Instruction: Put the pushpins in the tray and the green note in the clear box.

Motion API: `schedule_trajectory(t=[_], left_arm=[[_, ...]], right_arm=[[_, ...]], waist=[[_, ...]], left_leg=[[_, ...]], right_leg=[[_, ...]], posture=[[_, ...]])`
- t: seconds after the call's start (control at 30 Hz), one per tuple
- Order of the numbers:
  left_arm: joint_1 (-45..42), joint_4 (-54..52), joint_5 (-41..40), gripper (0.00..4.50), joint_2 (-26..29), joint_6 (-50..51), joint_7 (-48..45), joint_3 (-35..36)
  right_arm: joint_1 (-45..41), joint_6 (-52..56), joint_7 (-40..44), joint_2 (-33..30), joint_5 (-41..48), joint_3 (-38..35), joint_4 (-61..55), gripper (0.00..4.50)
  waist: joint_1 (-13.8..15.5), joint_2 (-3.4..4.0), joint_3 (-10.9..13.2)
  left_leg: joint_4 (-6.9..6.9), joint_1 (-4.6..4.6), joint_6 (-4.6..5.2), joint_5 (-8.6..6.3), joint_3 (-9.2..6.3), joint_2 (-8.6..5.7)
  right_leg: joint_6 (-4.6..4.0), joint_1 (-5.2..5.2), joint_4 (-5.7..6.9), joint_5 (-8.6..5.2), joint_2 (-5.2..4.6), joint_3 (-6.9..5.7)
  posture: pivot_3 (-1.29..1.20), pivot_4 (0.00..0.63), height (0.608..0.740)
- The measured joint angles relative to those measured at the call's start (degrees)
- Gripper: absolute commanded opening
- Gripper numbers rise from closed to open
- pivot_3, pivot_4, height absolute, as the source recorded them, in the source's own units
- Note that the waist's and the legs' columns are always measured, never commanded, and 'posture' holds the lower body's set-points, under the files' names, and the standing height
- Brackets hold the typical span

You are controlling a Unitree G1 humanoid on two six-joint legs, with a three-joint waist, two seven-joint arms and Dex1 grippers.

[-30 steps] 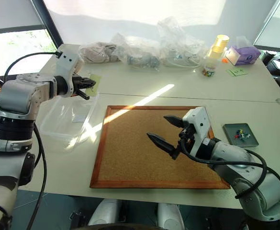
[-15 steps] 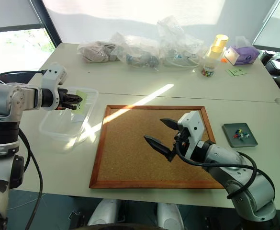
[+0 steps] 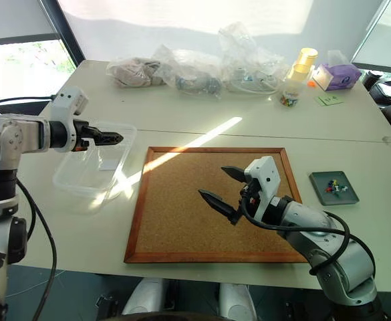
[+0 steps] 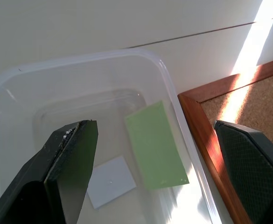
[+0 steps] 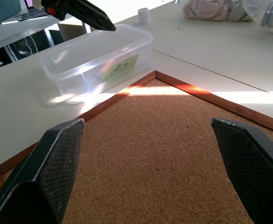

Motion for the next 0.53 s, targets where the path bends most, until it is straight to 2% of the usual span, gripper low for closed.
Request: schedule_trajectory(t=[0.13, 0.23, 0.37, 0.53], left_arm=[[1.03, -0.67, -1.77, 4.41, 5.77, -10.92, -7.87, 2.37], [3.81, -2.92, -6.13, 4.41, 5.84, -16.12, -13.4, 7.57], [8.93, -8.21, -13.15, 4.41, 2.78, -15.0, -15.95, 11.07], [15.34, -18.34, -21.43, 4.41, -5.09, -10.5, -12.4, 11.25]], right_arm=[[1.98, -0.01, -0.25, -0.04, 0.63, -2.0, 0.05, 4.5], [3.65, -0.01, -1.23, 0.09, 1.88, -5.37, 0.19, 4.5], [7.98, 0.51, -2.74, -0.03, 4.02, -10.92, -0.25, 4.5], [14.52, 1.88, -4.82, -1.33, 9.16, -19.94, -3.96, 4.5]], waist=[[0.12, 0.01, 0.0], [0.34, 0.0, 0.0], [0.6, -0.01, -0.01], [0.73, -0.01, -0.01]], left_leg=[[-0.01, 0.0, -0.01, 0.0, 0.02, -0.01], [-0.01, 0.0, -0.02, 0.0, 0.03, -0.05], [0.0, 0.0, -0.01, 0.0, 0.02, -0.11], [0.0, 0.0, -0.01, 0.0, 0.02, -0.1]], right_leg=[[-0.02, 0.0, -0.01, -0.01, -0.11, 0.0], [-0.02, 0.04, -0.03, -0.01, -0.26, -0.03], [-0.02, 0.08, -0.03, 0.0, -0.34, -0.04], [-0.01, 0.09, -0.03, 0.0, -0.34, -0.01]], posture=[[0.0, 0.15, 0.74], [0.0, 0.15, 0.74], [0.0, 0.15, 0.74], [0.0, 0.15, 0.74]])
